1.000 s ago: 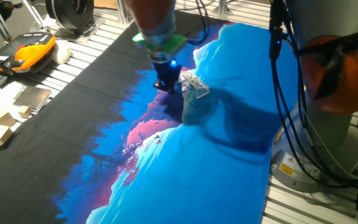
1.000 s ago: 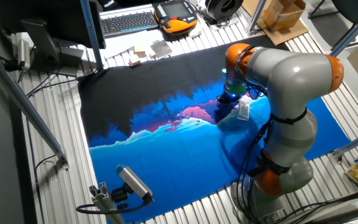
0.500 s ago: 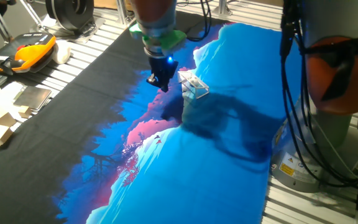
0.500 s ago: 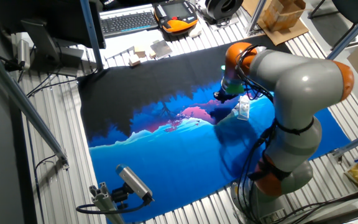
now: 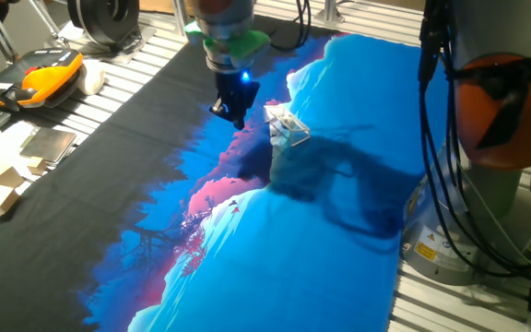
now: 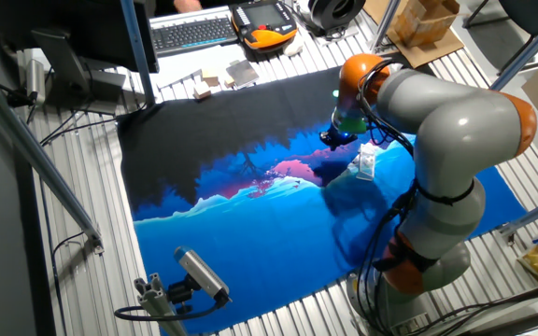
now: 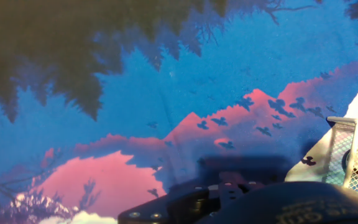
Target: Push the soccer ball into the goal
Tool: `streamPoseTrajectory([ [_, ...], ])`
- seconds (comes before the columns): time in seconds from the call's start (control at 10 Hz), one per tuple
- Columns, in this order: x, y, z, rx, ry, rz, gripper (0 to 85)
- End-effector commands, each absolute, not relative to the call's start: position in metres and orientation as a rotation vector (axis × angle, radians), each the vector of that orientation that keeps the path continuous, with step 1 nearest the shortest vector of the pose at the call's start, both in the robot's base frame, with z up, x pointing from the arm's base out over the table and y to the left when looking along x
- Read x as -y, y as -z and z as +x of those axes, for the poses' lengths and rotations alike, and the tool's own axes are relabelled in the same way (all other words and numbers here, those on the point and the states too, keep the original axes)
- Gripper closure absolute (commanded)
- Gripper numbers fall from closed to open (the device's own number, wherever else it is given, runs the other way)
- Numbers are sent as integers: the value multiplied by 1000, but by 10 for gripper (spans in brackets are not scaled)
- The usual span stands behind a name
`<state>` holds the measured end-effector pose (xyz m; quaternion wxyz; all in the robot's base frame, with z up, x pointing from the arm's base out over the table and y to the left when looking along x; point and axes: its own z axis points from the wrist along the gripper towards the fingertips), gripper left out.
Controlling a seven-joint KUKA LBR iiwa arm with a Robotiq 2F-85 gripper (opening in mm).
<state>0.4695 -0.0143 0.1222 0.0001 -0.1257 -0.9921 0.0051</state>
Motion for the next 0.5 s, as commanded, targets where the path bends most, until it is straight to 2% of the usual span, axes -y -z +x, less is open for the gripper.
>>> streamPoseTrajectory([
  [0.0,14,-123,469,3116,-6,-386,850],
  [0.4,10,-134,462,3106,-6,-360,850],
])
